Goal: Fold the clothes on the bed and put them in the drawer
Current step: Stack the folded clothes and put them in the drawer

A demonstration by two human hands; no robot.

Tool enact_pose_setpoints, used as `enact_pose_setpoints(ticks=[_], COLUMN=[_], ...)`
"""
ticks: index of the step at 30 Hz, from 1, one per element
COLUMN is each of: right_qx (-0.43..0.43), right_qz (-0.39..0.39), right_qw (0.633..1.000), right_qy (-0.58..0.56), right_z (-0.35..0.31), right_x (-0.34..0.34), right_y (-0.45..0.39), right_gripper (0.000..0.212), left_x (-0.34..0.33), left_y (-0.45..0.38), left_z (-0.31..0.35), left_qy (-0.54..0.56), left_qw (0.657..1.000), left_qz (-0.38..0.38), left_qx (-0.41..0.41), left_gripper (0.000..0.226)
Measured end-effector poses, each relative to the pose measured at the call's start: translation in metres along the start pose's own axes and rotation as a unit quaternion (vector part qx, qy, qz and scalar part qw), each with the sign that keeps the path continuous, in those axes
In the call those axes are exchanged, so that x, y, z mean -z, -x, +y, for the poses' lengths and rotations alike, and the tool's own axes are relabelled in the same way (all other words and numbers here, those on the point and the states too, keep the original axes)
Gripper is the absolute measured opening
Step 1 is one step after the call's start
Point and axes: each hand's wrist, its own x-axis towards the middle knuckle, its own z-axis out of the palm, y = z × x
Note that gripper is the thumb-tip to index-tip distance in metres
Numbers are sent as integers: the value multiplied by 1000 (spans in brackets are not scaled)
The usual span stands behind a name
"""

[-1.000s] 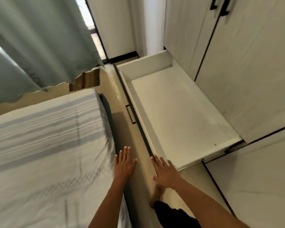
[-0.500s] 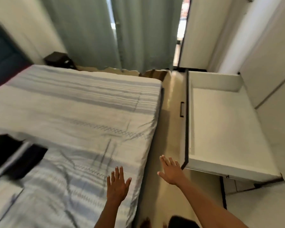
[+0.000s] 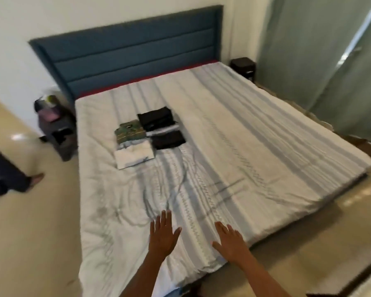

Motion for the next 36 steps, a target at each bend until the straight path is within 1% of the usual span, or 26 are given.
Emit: enact_pose_setpoints(ticks=[2, 3, 5, 6, 8, 10, 11, 13, 14, 15, 18, 19, 21, 26, 28, 29, 31, 33, 34, 36], right_qx=[34, 46, 76, 83, 104, 128, 141, 157, 160, 161, 174, 176, 184, 202, 208, 205, 194, 187, 183, 185], right_qz=[-8, -14, -14, -11, -16, -23, -17, -25, -33, -41, -41, -46, -48, -19, -4, 1, 6, 3, 1, -5], right_qw=[999, 998, 996, 995, 990, 985, 981, 976, 975, 973, 969, 967, 965, 955, 948, 949, 952, 954, 955, 954], right_qy=[27, 33, 52, 63, 89, 112, 131, 149, 153, 157, 173, 178, 183, 217, 242, 241, 238, 237, 233, 235], right_z=[-27, -38, -66, -72, -100, -126, -137, -159, -170, -182, -207, -215, -228, -266, -281, -289, -302, -308, -311, -312], right_x=[11, 16, 27, 32, 49, 67, 74, 87, 93, 97, 100, 101, 95, 87, 81, 81, 77, 74, 73, 72], right_y=[-26, -38, -72, -80, -117, -153, -172, -220, -244, -275, -361, -386, -443, -578, -624, -642, -678, -709, -723, -745], right_gripper=[77, 79, 92, 93, 86, 84, 79, 74, 73, 73, 69, 67, 65, 66, 71, 77, 89, 95, 98, 101], left_x=[3, 9, 17, 19, 26, 37, 42, 52, 58, 64, 74, 74, 69, 55, 48, 45, 34, 25, 24, 26], left_y=[-3, -5, -16, -19, -40, -66, -80, -117, -136, -162, -235, -258, -308, -424, -466, -482, -515, -544, -557, -580], left_z=[-32, -43, -71, -77, -104, -130, -140, -162, -172, -185, -220, -231, -256, -302, -320, -327, -338, -349, -354, -364], left_qy=[2, -1, 3, 6, 17, 12, 12, 6, 5, 9, 14, 4, -7, -31, -52, -60, -79, -72, -68, -73], left_qw=[999, 999, 997, 996, 994, 994, 994, 993, 994, 995, 995, 995, 996, 995, 994, 994, 993, 991, 990, 988], left_qz=[8, 27, 49, 39, 36, 44, 50, 62, 55, 47, 67, 71, 72, 84, 93, 87, 83, 109, 122, 137], left_qx=[33, 41, 62, 77, 99, 98, 101, 102, 90, 85, 71, 64, 59, 37, 39, 31, 5, -9, -14, -21], left_gripper=[78, 78, 78, 77, 76, 78, 79, 73, 73, 78, 110, 116, 119, 119, 115, 109, 92, 73, 68, 68])
